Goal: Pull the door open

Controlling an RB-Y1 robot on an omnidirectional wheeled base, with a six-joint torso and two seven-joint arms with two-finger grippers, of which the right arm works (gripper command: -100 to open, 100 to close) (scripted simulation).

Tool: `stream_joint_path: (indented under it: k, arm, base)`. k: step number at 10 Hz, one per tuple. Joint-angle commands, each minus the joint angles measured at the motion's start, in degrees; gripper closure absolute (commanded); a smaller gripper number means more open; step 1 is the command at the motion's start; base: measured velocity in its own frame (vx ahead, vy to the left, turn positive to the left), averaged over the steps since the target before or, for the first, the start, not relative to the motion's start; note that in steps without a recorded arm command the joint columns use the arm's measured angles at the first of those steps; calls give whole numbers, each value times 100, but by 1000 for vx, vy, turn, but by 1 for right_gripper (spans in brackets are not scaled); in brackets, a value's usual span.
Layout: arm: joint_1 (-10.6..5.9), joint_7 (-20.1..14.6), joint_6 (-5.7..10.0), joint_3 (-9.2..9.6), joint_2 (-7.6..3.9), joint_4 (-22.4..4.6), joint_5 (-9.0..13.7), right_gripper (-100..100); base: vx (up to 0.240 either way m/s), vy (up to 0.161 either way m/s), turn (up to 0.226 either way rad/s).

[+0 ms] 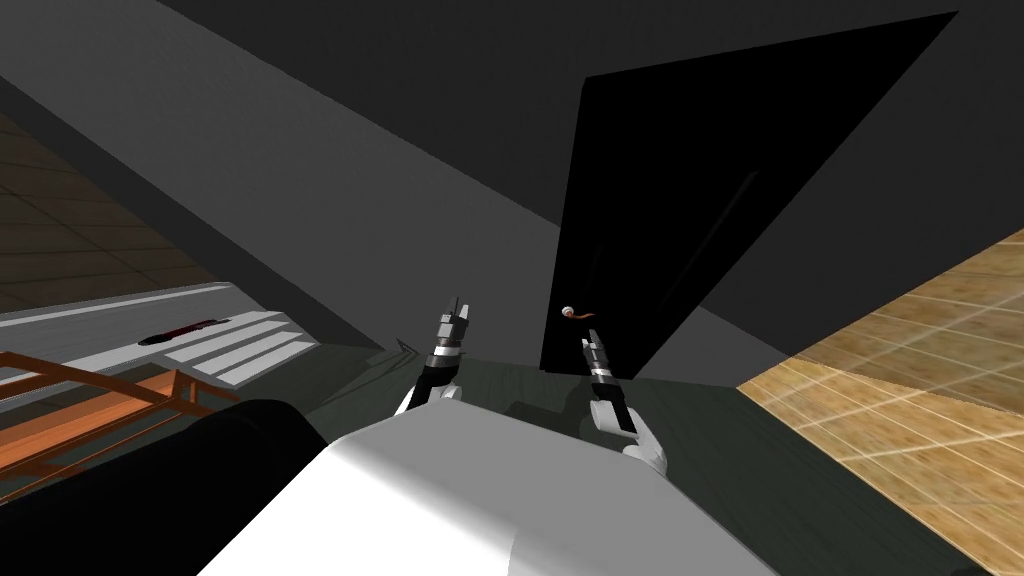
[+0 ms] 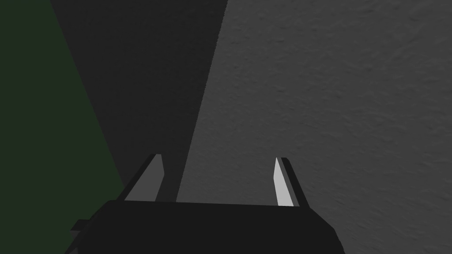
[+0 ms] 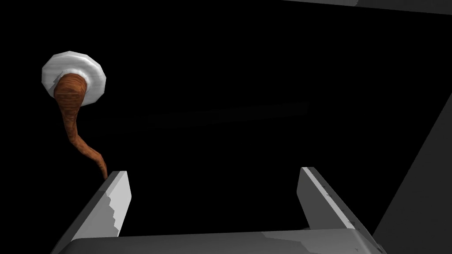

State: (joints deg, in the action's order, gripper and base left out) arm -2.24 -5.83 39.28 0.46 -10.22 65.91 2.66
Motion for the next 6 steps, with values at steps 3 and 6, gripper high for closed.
stream_joint_path:
  k: [3, 6]
  arm:
    - [-242, -40, 18, 37, -99, -605, 13, -100]
    - [-497, -67, 59, 65, -177, -1118, 25, -100]
  base:
    - [59, -37, 49]
    - [48, -37, 34]
